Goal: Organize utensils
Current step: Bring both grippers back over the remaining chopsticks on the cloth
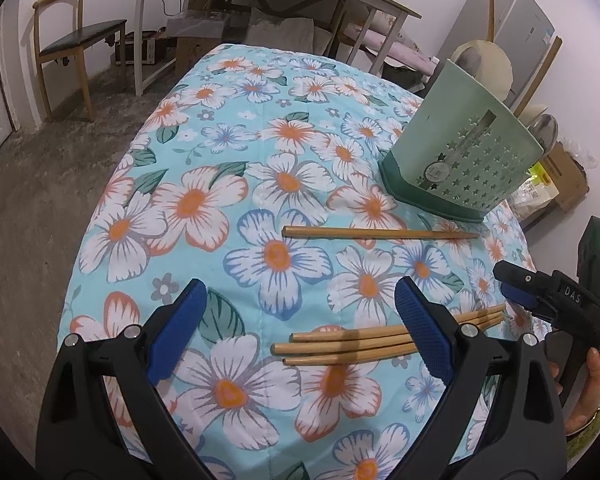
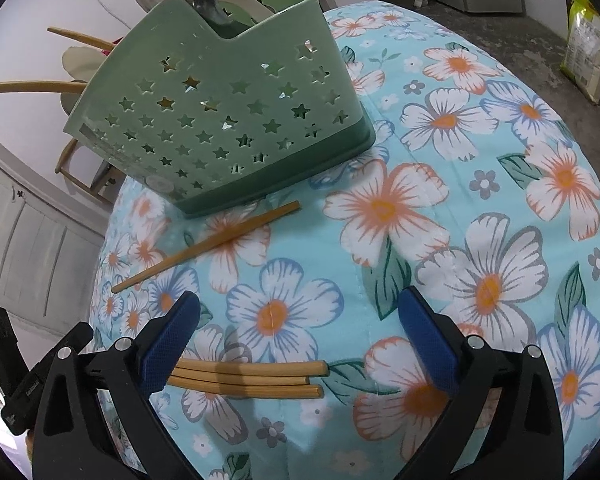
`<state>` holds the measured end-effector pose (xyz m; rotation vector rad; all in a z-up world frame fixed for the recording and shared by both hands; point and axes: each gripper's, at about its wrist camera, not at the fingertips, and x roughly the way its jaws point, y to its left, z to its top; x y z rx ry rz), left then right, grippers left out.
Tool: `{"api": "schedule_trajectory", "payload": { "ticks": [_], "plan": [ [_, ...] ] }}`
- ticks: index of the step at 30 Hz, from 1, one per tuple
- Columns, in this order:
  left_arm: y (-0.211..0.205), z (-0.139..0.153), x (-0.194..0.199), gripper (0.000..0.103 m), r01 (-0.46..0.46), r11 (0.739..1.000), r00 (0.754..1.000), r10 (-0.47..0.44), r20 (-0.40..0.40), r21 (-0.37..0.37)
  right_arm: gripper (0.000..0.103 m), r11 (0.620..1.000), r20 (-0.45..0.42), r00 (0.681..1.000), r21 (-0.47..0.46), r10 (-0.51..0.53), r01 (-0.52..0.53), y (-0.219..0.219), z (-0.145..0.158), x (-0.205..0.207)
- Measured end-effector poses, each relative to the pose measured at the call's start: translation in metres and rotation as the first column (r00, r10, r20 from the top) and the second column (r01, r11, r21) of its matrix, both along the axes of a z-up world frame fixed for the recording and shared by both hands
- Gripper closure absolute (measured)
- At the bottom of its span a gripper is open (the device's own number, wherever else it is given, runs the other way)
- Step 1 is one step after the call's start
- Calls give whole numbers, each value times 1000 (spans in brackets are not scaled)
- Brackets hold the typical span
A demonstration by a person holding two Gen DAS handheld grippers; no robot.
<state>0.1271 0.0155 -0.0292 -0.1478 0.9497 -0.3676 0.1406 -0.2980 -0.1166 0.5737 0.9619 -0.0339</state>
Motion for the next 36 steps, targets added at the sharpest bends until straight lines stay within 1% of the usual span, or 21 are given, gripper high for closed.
{"api": "schedule_trajectory", "payload": {
  "ticks": [4,10,12,17,21,23,29,32,33,36],
  "plan": [
    [0,0,0,12,5,1000,1000,-5,3,-1,6,1000,0,1000,1,-2,2,0,0,0],
    [-6,5,-5,12,26,1000,999,-26,22,6,6,999,7,1000,36,-12,11,-6,-1,-2],
    [-8,8,-6,8,41,999,999,-41,33,6,6,999,6,1000,34,-9,9,-7,-1,-3],
    [-16,18,-11,8,77,997,995,-76,63,-15,6,1000,-1,1000,7,-1,1,-3,-1,-1],
    [-20,24,-14,8,82,996,994,-79,71,-34,6,1000,-2,1000,0,3,-3,0,0,0],
    [-21,25,-14,8,75,997,994,-72,76,-36,6,1000,-1,1000,4,2,-2,1,0,0],
    [-23,26,-13,8,1,1000,997,-2,74,13,6,1000,1,1000,9,3,-3,1,-1,0],
    [-21,25,-13,8,-30,999,996,28,80,23,6,1000,1,1000,2,6,-6,0,0,-1],
    [-21,25,-13,8,-38,999,996,36,83,25,6,1000,1,1000,1,7,-7,0,0,-1],
    [-16,25,-12,8,-56,998,995,56,84,-3,6,1000,1,1000,1,7,-7,1,0,-1]
  ]
}}
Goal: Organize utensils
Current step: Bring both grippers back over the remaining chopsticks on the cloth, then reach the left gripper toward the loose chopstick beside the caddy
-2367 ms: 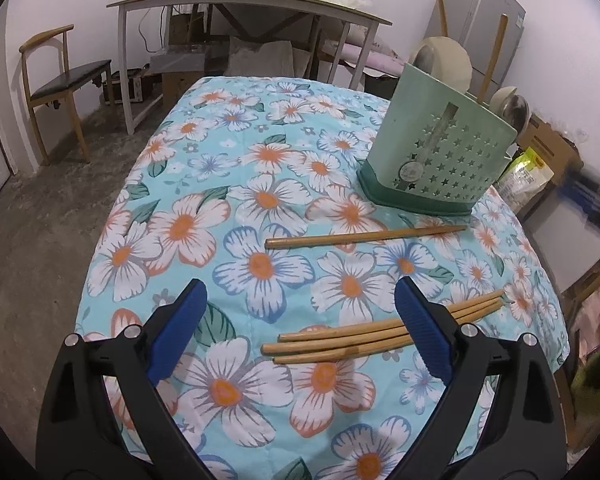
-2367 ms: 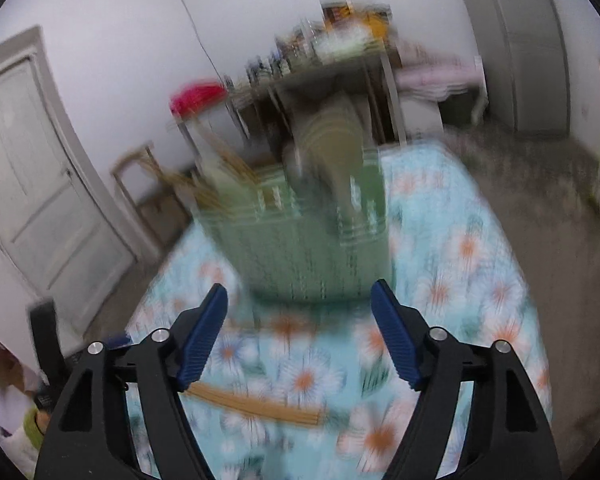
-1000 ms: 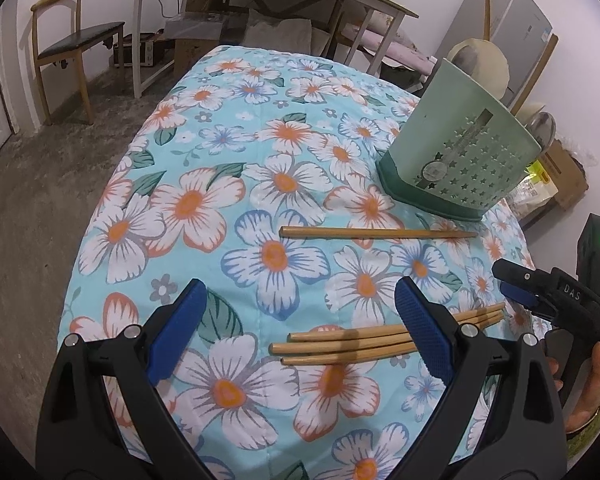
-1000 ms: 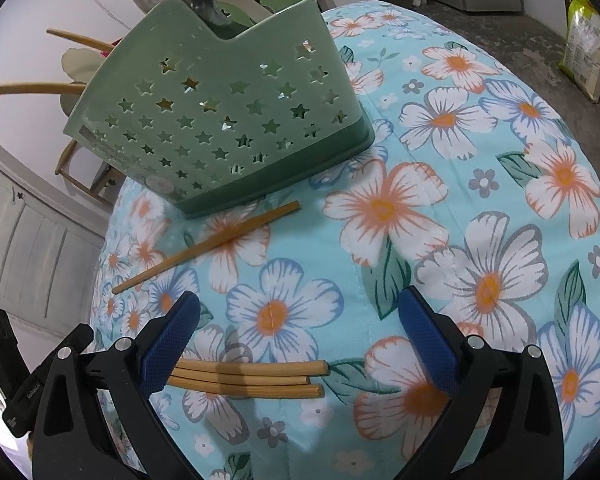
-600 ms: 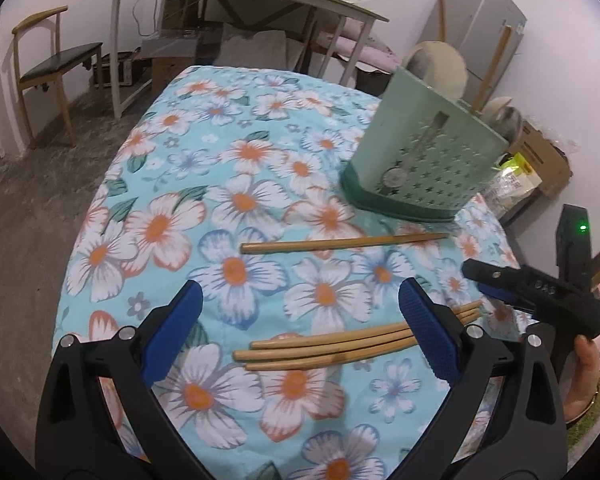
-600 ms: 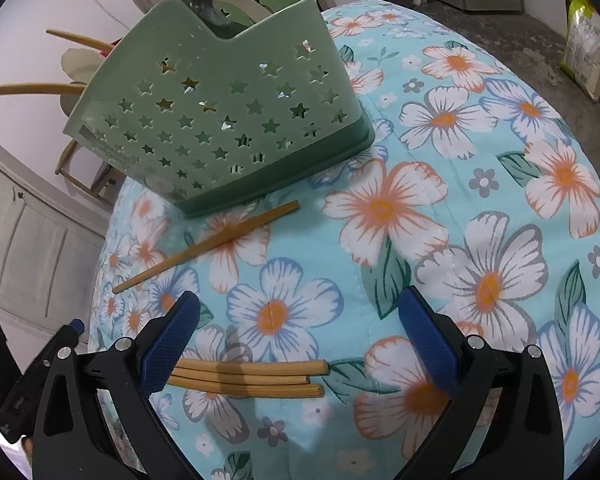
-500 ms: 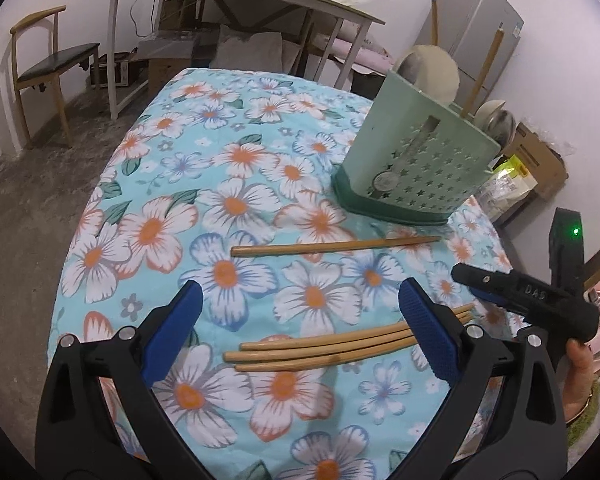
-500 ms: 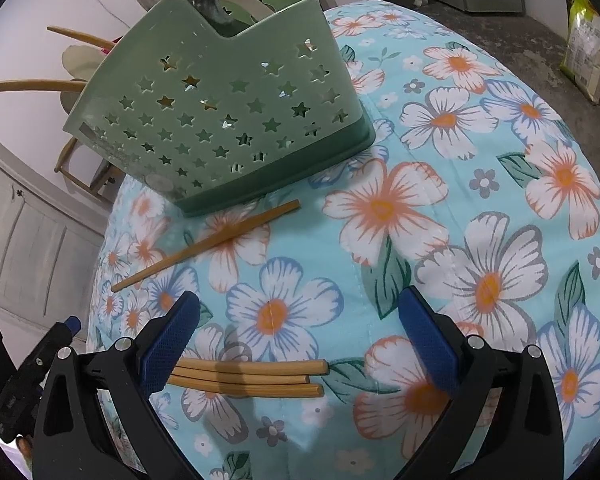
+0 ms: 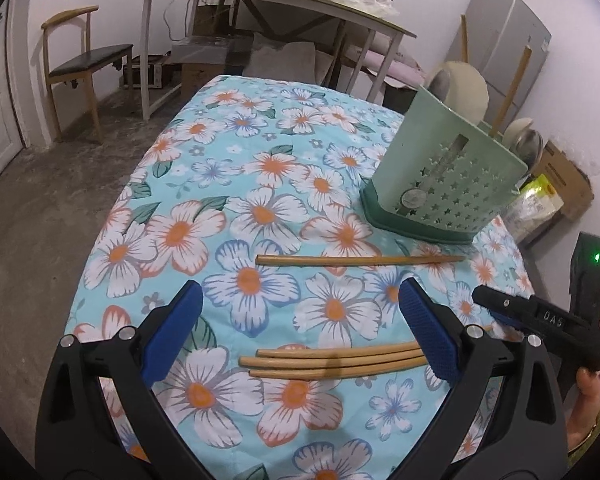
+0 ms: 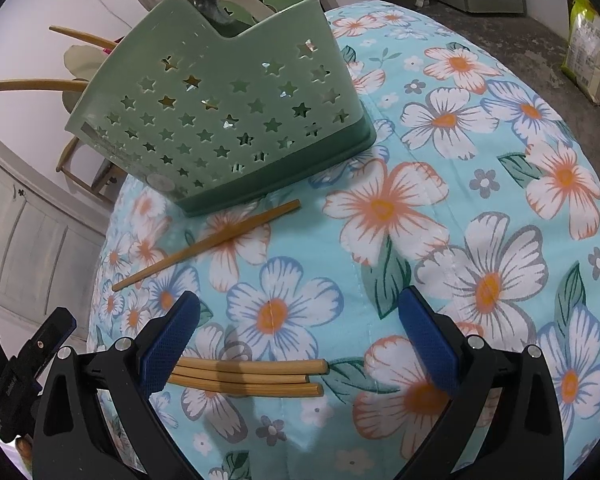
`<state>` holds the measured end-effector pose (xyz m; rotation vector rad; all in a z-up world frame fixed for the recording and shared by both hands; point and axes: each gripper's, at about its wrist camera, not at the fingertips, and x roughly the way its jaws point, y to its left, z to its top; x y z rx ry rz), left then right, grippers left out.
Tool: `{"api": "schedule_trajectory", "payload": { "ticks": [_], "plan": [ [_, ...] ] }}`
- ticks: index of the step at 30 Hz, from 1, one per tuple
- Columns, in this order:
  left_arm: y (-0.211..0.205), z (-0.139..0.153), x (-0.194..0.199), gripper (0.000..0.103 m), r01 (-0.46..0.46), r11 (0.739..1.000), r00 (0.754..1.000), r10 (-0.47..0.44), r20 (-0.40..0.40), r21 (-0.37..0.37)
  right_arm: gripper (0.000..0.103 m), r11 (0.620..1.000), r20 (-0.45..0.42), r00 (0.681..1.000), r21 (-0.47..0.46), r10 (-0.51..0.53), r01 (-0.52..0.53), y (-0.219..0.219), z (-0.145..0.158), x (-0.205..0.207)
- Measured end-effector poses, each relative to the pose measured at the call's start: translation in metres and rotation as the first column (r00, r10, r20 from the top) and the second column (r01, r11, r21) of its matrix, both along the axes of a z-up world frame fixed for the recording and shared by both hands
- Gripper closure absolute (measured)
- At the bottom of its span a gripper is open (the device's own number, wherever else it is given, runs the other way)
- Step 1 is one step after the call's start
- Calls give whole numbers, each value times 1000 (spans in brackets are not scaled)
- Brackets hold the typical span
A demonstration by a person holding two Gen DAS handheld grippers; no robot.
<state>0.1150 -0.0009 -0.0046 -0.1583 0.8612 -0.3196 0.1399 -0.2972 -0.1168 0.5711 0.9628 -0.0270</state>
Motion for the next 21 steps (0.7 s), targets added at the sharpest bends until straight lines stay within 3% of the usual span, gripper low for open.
{"api": "schedule_trajectory", "payload": {
  "ticks": [4,16,21],
  "plan": [
    [8,-1,0,8,-20,998,1000,20,-6,-66,6,1000,-1,1000,-1,1,-1,0,0,0],
    [12,-11,10,8,60,975,995,-76,-68,-216,6,1000,-3,1000,-2,4,-4,0,0,0],
    [7,-12,18,8,102,972,991,-119,-66,-211,6,1000,5,1000,20,2,-2,-2,-1,0]
  ]
}}
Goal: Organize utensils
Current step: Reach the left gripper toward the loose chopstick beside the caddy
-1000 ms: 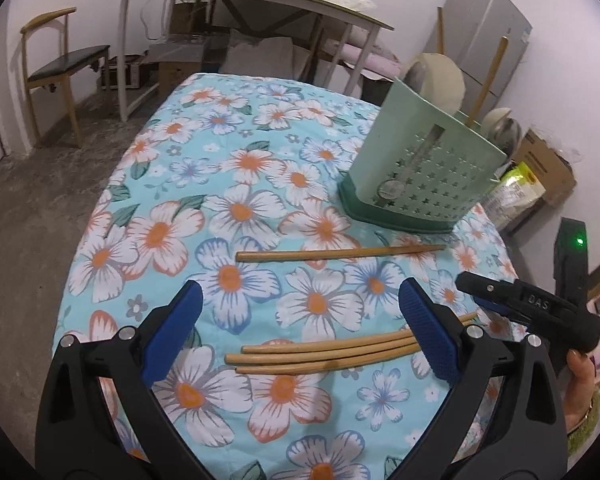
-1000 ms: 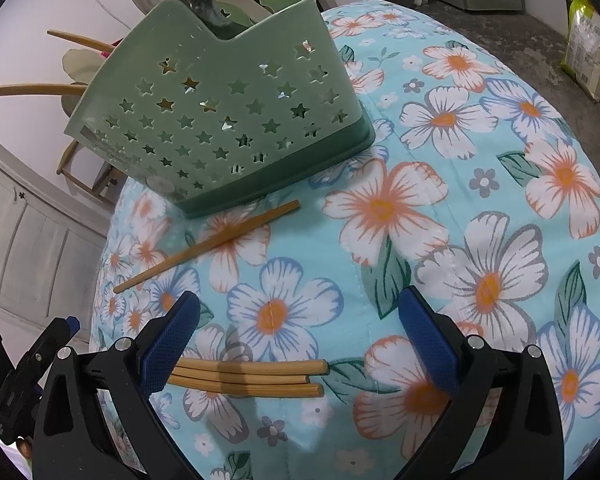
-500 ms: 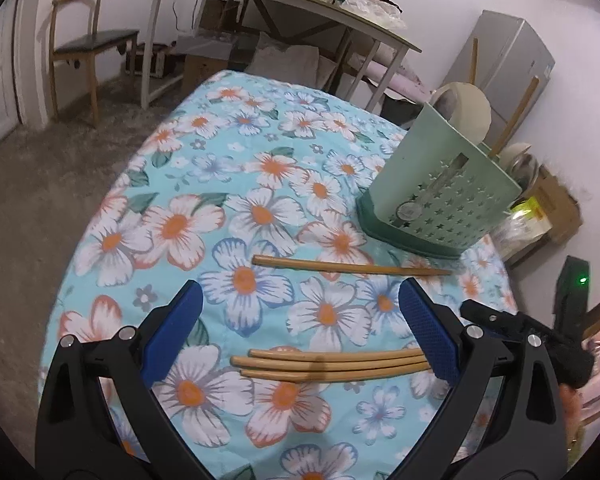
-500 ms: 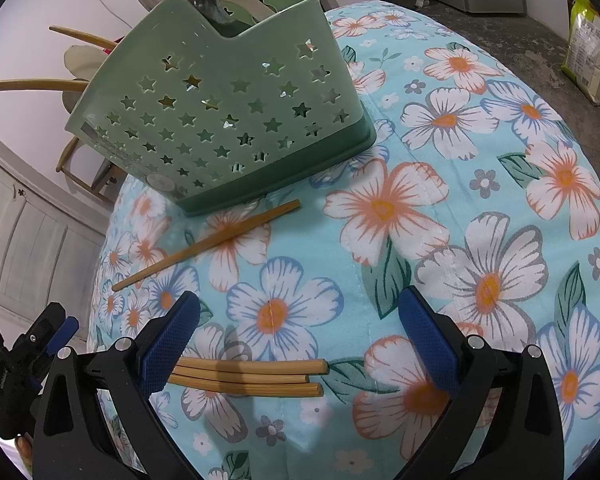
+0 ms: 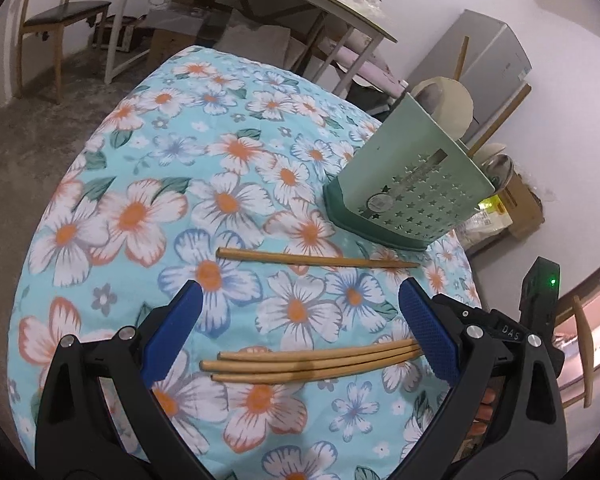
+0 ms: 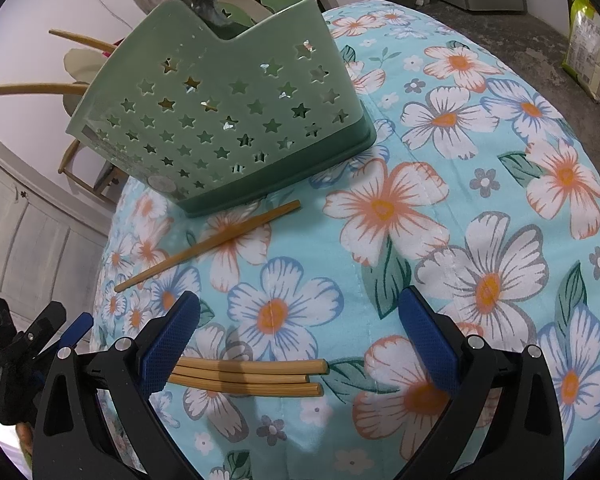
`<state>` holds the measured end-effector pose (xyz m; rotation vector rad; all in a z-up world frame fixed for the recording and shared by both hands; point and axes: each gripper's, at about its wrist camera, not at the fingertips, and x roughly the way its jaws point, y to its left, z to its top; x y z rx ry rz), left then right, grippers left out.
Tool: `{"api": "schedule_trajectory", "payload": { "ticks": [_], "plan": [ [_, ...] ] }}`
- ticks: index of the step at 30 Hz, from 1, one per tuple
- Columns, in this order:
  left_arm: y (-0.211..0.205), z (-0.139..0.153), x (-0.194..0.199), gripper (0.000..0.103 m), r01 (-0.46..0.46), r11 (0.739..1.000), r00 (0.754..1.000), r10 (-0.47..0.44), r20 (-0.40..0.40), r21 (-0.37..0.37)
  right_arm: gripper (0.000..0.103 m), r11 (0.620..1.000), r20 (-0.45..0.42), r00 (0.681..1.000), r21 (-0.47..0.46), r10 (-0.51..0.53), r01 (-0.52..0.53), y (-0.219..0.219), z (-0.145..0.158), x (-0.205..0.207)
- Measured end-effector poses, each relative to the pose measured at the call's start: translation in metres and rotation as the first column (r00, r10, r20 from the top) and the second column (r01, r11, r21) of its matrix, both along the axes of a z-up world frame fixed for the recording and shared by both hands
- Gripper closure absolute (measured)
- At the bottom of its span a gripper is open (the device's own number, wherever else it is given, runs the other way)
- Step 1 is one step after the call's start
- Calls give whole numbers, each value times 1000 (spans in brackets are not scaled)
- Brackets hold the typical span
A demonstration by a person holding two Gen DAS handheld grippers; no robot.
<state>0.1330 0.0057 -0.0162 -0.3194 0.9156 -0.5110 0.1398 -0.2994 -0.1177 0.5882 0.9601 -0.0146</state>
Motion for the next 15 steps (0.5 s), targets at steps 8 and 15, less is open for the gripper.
{"api": "schedule_trajectory", "payload": {
  "ticks": [8,15],
  "plan": [
    [-27,19,14,9,120,980,985,-138,105,160,6,999,13,1000,43,21,-22,-10,0,-4],
    [-73,26,19,27,217,898,925,-315,213,384,6,984,62,998,176,15,-26,-34,-2,-15]
  ]
}}
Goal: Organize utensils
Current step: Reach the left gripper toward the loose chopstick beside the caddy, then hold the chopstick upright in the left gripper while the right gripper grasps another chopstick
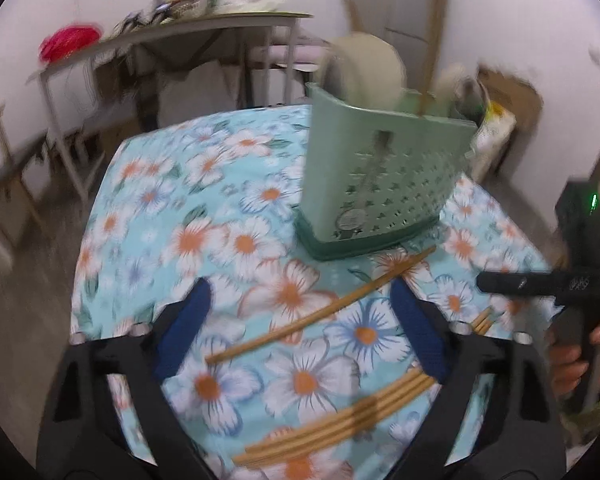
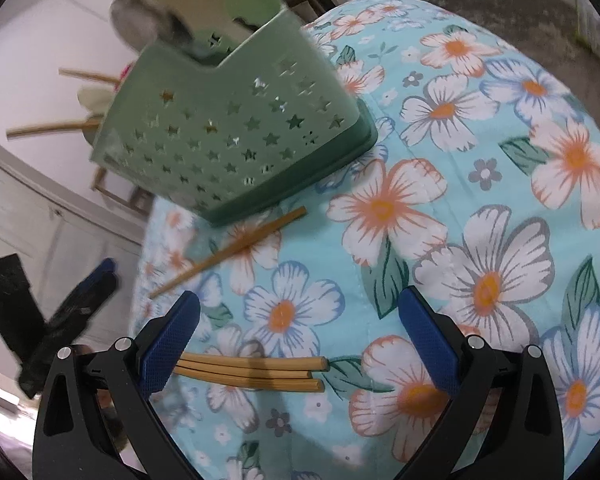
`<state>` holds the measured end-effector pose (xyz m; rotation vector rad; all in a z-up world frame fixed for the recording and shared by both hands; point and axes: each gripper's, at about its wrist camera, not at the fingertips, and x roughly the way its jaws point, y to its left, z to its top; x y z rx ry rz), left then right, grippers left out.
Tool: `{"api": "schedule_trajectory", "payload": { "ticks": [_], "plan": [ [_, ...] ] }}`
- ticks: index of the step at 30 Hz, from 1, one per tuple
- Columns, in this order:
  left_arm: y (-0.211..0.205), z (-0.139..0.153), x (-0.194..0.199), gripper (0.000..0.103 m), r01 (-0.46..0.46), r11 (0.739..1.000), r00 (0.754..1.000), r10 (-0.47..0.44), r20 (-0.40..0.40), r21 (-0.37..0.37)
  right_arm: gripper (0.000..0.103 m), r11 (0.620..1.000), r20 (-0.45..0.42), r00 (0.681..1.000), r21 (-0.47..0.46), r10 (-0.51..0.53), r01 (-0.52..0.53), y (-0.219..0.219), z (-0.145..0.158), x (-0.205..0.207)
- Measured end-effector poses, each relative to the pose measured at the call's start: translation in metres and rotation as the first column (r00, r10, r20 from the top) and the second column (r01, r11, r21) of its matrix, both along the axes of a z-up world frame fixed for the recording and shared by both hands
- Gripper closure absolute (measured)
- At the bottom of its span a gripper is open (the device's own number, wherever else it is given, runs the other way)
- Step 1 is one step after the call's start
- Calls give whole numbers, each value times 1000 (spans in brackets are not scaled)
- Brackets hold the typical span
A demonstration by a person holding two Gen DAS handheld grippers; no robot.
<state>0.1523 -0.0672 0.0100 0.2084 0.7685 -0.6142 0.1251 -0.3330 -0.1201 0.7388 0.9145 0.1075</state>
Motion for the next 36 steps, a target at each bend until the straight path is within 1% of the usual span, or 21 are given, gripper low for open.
{"api": "schedule_trajectory", "payload": {
  "ticks": [1,3,4,6,9,10,13,14,16,17,19,25,28,29,31,34,36],
  "plan": [
    [-9,-1,1,29,29,999,1000,-29,11,31,6,1000,1,1000,16,2,-2,-3,0,-1],
    [-22,-4,2,39,88,993,996,-90,18,72,6,999,-2,1000,34,11,-11,-5,0,-1],
    [-33,-7,3,41,137,985,990,-139,15,101,6,999,-4,1000,39,13,-12,-6,0,-1],
    [-46,-11,3,52,201,971,979,-202,-7,127,6,999,-7,1000,42,17,-17,-8,0,-2],
    [-72,-21,4,65,319,934,948,-312,-63,161,6,999,-7,1000,35,23,-23,-7,2,-1],
    [-84,-25,2,66,366,912,931,-359,-70,184,6,999,-7,1000,31,26,-26,-6,2,-1],
    [-109,-35,-5,69,447,856,892,-446,-68,259,6,999,-6,1000,24,30,-30,-4,2,0],
    [-117,-40,-6,71,465,840,883,-464,-72,280,6,999,-5,1000,24,30,-30,-3,2,0],
    [-129,-47,-6,73,482,821,872,-482,-83,305,6,999,-5,999,23,31,-31,3,1,3],
    [-134,-51,-4,75,485,817,872,-482,-92,313,6,999,-5,999,24,33,-33,3,1,3],
    [-140,-57,2,77,482,820,874,-473,-108,307,6,999,-3,999,24,35,-35,3,1,2],
    [-139,-59,15,84,462,853,887,-439,-142,243,6,999,4,999,25,39,-39,3,1,-3],
    [-136,-58,16,93,446,859,895,-426,-132,252,8,999,6,999,16,38,-38,3,0,-6],
    [-135,-57,15,96,440,861,898,-420,-130,256,10,999,7,999,10,37,-37,4,1,-7],
    [-134,-53,14,98,426,869,905,-405,-132,251,12,999,9,999,2,34,-34,3,0,-9],
    [-129,-46,10,98,404,878,915,-390,-108,256,17,1000,13,1000,-10,28,-28,2,0,-14],
    [-120,-36,5,98,392,887,920,-381,-96,242,23,1000,9,1000,-12,20,-20,1,0,-17]
  ]
}}
